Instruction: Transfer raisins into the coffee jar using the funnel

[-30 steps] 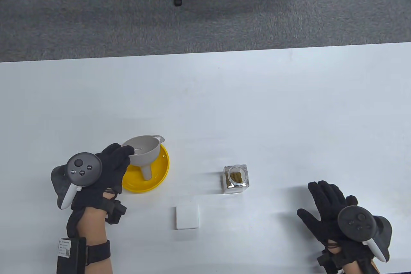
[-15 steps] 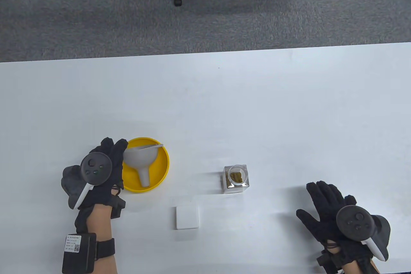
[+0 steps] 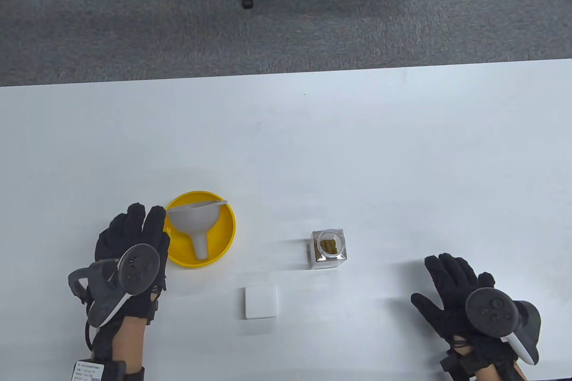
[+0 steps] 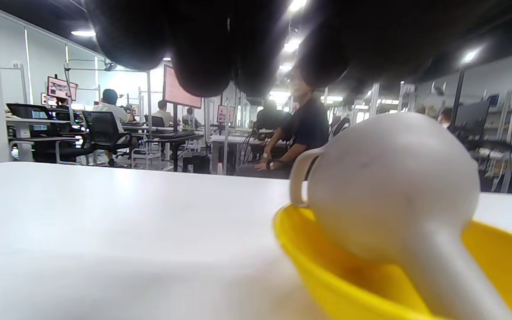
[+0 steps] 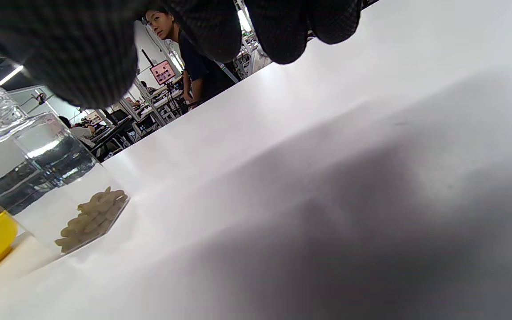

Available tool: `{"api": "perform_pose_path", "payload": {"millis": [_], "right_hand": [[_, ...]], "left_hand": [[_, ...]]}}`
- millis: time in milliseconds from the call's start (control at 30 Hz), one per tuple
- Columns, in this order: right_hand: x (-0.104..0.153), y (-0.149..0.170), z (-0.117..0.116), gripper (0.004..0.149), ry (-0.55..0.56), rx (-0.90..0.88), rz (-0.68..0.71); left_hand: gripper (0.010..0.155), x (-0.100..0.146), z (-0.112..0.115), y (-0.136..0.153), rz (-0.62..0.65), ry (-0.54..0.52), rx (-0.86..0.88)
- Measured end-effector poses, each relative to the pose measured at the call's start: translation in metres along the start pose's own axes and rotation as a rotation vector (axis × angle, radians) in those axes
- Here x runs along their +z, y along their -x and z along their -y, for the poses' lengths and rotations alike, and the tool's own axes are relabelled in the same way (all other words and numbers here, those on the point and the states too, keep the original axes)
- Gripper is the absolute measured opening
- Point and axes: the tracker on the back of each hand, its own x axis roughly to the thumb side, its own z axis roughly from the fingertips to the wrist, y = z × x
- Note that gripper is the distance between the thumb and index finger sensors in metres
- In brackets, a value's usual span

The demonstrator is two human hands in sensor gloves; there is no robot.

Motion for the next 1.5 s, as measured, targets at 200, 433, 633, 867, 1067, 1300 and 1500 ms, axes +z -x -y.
{"api": "perform_pose_path", "payload": {"millis": [200, 433, 633, 867, 1067, 1300, 1500], "right_hand": [[0.001, -0.002, -0.003, 0.081, 0.004, 0.029, 0.011], [0.001, -0.004, -0.006, 0.081, 0.014, 0.056, 0.015], [0.0, -0.004, -0.006, 0.081, 0.035, 0.1, 0.007], [-0.002, -0.006, -0.008, 0.082, 0.07, 0.191, -0.004], [-0.005, -0.007, -0.012, 0.088, 0.069, 0.25, -0.007], [-0.007, -0.007, -0.013, 0.09, 0.059, 0.269, -0.017], [-0.008, -0.003, -0.014, 0.089, 0.045, 0.272, -0.045]], "left_hand": [[0.066, 0.028, -0.004, 0.01, 0.027, -0.045, -0.043], [0.072, 0.056, 0.016, 0.017, 0.068, -0.079, -0.091], [0.074, 0.07, 0.031, 0.016, 0.082, -0.083, -0.094], [0.078, 0.071, 0.041, 0.016, 0.094, -0.069, -0.162], [0.084, 0.069, 0.05, 0.021, 0.054, 0.004, -0.194], [0.086, 0.066, 0.057, 0.029, 0.054, 0.13, -0.176], [0.089, 0.067, 0.054, 0.029, 0.085, 0.149, -0.142]]}}
